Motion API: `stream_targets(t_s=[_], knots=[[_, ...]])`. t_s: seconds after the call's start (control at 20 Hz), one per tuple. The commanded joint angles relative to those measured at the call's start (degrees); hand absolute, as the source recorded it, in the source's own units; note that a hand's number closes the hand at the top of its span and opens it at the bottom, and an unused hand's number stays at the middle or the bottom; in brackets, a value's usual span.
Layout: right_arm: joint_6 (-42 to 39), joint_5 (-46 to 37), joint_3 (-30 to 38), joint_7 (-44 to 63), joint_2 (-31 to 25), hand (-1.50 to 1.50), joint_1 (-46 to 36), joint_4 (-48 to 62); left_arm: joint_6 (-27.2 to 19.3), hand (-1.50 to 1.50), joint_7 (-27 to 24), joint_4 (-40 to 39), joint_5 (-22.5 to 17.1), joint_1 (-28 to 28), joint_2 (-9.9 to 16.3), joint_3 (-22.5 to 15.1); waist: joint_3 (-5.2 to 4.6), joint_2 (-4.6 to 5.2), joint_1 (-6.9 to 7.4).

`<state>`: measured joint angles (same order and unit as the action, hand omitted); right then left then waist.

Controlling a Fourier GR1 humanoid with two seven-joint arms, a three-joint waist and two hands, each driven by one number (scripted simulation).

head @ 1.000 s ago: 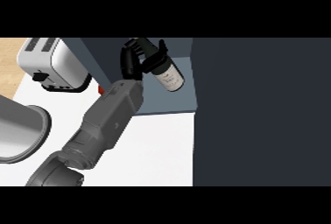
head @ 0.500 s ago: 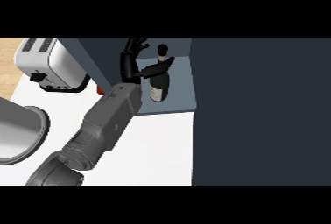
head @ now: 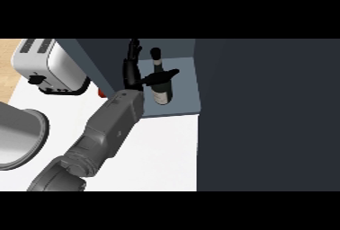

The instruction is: Pick up the wine, place it into the cabinet and close the cabinet

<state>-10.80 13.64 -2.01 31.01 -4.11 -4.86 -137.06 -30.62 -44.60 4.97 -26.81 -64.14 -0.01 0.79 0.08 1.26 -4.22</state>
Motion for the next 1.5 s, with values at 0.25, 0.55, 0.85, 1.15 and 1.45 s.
stream_targets(t_s=[0.25, 0.55, 0.85, 1.15, 1.45], knots=[[-0.9, 3.3, 1.3, 0.6, -0.7, -1.5, 0.9, -2.5, 1.5, -1.5, -6.0, 0.9, -0.7, 4.1, 0.4, 2.0, -0.17, 0.43, -0.11], [0.1, 2.4, -0.1, 2.8, -0.6, -1.5, 0.9, -5.0, 5.0, -1.5, -4.3, 0.6, 0.4, 2.9, 2.1, 1.5, -0.18, 0.14, 0.1], [-0.7, 2.1, -0.2, 1.4, -0.8, -1.5, 2.6, -3.4, 7.7, -1.5, -6.6, 1.0, 1.5, 4.1, 0.9, 0.8, -0.13, -0.13, 0.83], [0.5, 0.9, -1.3, 1.5, -0.3, -1.5, 2.0, -4.1, 10.1, -1.5, -6.6, 0.8, 0.4, 4.5, 0.0, 0.6, -0.15, -0.13, 0.26], [1.6, -0.1, -3.8, 2.9, 0.3, -1.5, 1.7, -4.3, 13.0, -1.5, -6.1, 2.9, -3.5, 5.8, 0.0, -0.1, -0.14, -0.66, 0.1]])
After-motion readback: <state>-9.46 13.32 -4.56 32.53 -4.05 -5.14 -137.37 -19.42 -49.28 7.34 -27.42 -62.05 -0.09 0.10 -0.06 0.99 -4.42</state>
